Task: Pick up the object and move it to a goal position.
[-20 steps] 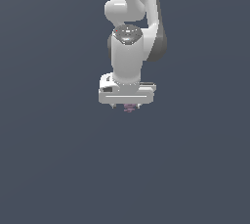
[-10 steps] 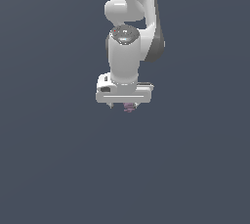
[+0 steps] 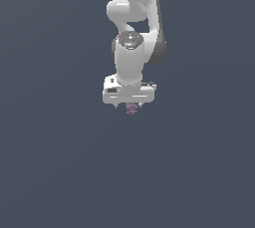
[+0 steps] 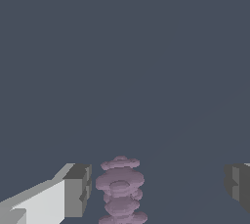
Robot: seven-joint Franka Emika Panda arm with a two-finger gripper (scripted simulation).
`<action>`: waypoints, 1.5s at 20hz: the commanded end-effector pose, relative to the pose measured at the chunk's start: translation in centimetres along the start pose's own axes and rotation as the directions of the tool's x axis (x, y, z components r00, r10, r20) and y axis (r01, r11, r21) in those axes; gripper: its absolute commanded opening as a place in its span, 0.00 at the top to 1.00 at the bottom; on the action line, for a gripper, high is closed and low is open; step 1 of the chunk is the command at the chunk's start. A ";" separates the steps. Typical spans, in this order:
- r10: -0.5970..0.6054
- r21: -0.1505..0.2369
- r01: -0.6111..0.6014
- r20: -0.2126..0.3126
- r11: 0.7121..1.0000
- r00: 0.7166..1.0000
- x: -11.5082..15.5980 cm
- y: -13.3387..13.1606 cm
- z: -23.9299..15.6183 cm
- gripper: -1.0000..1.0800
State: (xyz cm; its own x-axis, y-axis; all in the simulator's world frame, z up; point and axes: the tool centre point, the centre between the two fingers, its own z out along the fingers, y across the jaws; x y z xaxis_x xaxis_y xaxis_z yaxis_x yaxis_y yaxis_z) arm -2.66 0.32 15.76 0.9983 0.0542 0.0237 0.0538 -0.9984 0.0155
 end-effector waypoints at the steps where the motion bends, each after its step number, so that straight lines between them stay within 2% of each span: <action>1: -0.015 0.003 0.015 0.004 1.000 1.000 -1.3 -0.5 0.9 0.04; 8: -0.059 0.012 0.058 0.015 0.998 0.998 -5.3 -1.7 3.4 0.04; 14: -0.080 0.016 0.080 0.020 0.997 0.997 -7.5 -2.2 4.6 0.04; 24: -0.086 0.017 0.086 0.022 0.996 0.996 -8.2 -2.4 5.2 0.04; 30: -0.087 0.018 0.087 0.022 0.996 0.996 -8.4 -2.4 7.3 0.04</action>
State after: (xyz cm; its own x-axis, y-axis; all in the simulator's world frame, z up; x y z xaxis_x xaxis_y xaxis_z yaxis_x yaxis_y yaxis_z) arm -10.89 2.18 8.94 0.9901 0.1402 0.0006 0.1402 -0.9901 0.0001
